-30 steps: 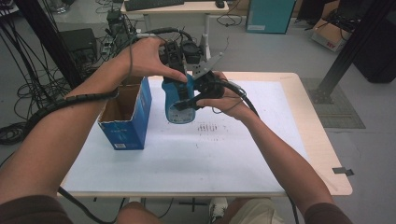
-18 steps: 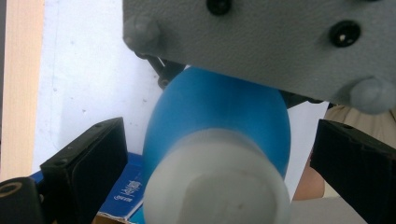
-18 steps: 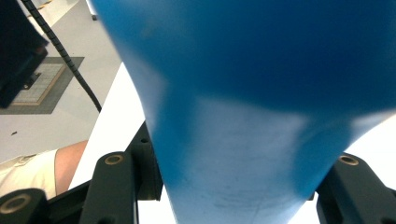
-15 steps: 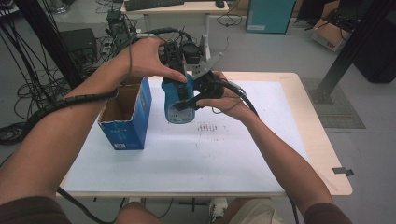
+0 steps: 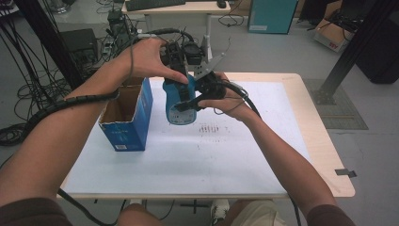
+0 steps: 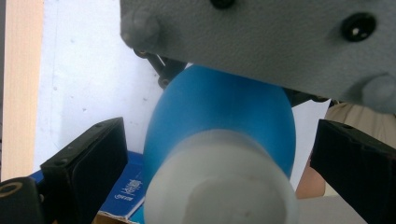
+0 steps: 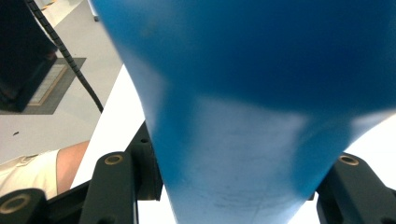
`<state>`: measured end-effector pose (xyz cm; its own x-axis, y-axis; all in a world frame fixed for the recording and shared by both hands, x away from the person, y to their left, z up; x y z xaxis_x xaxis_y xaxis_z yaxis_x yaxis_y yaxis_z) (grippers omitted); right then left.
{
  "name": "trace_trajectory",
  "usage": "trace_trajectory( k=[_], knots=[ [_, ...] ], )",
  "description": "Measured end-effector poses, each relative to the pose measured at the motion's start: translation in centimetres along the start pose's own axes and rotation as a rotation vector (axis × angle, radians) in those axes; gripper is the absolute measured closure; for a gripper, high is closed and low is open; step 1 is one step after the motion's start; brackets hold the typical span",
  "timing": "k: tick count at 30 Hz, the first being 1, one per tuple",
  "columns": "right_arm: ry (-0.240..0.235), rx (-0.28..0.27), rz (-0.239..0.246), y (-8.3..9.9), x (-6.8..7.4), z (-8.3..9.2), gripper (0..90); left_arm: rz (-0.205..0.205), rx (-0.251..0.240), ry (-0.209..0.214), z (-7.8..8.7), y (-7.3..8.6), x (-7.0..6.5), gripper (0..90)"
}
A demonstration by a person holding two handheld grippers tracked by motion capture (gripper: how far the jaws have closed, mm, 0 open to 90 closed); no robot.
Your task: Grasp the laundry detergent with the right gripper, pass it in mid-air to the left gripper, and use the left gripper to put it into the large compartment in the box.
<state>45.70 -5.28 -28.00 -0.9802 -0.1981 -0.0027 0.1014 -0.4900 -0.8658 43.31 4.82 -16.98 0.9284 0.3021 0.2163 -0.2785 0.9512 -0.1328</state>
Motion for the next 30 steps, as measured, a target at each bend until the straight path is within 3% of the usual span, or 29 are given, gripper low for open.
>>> trace_trajectory(
  k=[22,28,29,30],
  knots=[
    [0.0,0.008,-0.003,-0.07,0.24,0.07,43.9,-0.009,0.01,-0.017,-0.18,-0.12,-0.1,5.5],
    [0.0,0.011,-0.003,-0.07,0.28,0.03,43.8,-0.013,0.022,-0.018,-0.24,-0.1,-0.03,9.0],
    [0.003,0.001,0.025,-0.1,0.08,-0.07,43.8,-0.012,0.02,-0.018,-0.23,-0.12,-0.04,10.1],
    [0.0,0.005,0.019,-0.09,0.13,-0.12,43.8,-0.013,0.019,-0.018,-0.23,-0.13,-0.04,12.8]
  ],
)
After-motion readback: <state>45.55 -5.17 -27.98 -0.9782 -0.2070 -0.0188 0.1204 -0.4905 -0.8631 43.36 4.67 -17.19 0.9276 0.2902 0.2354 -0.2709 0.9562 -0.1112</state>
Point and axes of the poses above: each handheld gripper's, and its own axes: z roughly backward along the jaws, y roughly out of its underside, x roughly to its left, the point moved 1 cm from there along -z, roughly forward along the jaws, and after that the axes turned 10 degrees about -y, right-handed, at the moved point
